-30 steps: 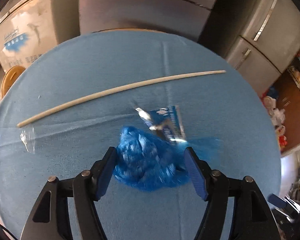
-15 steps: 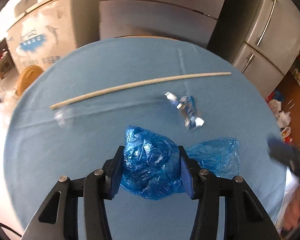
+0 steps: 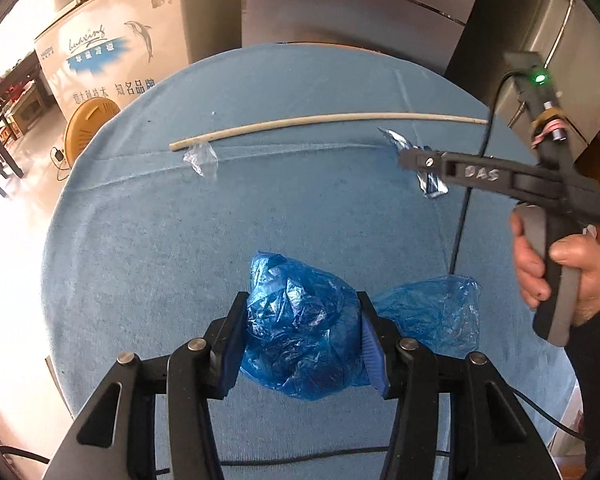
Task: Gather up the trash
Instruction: 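Grasp the blue-and-white milk carton with the right tool while the left tool holds the blue bag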
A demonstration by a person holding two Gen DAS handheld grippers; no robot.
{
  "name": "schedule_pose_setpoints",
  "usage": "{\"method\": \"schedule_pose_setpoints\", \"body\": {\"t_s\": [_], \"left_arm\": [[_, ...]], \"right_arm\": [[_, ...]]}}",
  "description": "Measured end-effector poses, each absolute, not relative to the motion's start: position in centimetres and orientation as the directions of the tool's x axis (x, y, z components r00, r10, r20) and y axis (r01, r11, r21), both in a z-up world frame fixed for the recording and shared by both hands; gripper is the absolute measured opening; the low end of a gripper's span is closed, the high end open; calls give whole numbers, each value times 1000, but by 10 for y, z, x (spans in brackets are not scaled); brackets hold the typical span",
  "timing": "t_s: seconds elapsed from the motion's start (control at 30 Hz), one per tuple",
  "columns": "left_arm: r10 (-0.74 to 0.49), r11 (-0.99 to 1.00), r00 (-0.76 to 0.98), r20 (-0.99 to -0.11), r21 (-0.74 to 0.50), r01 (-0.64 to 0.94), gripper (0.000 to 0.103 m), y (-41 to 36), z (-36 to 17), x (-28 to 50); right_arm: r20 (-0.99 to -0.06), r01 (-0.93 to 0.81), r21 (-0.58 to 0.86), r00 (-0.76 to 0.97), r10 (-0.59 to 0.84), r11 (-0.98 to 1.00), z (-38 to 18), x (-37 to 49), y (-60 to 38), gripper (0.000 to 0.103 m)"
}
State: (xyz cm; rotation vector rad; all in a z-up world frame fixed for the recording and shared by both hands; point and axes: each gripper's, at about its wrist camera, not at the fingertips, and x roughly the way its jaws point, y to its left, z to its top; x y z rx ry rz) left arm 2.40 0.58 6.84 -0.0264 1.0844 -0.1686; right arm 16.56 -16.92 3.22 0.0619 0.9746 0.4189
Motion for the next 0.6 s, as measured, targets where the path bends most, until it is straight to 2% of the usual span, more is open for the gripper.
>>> {"method": "schedule_pose_setpoints", "body": {"t_s": [0.1,0.17,0.33,0.6], "left_arm": [[-161,986,460,-873,-118,120,53,8,69,26],[-160,986,460,-873,-118,119,53,7,68,25],[-165,986,456,-874,-132,103,53,11,68,20],[-171,985,466,-868,-144,92,53,16,72,8]], "right_arm": [[-799,-309,197,499,335,930,25,174,-166,59],[-802,-296,199,498,329,934,23,178,-167,48],[-791,-300,188,518,325,935,31,173,-167,36],[-780,-313,209,517,351,926,41,138,-174,28]]}}
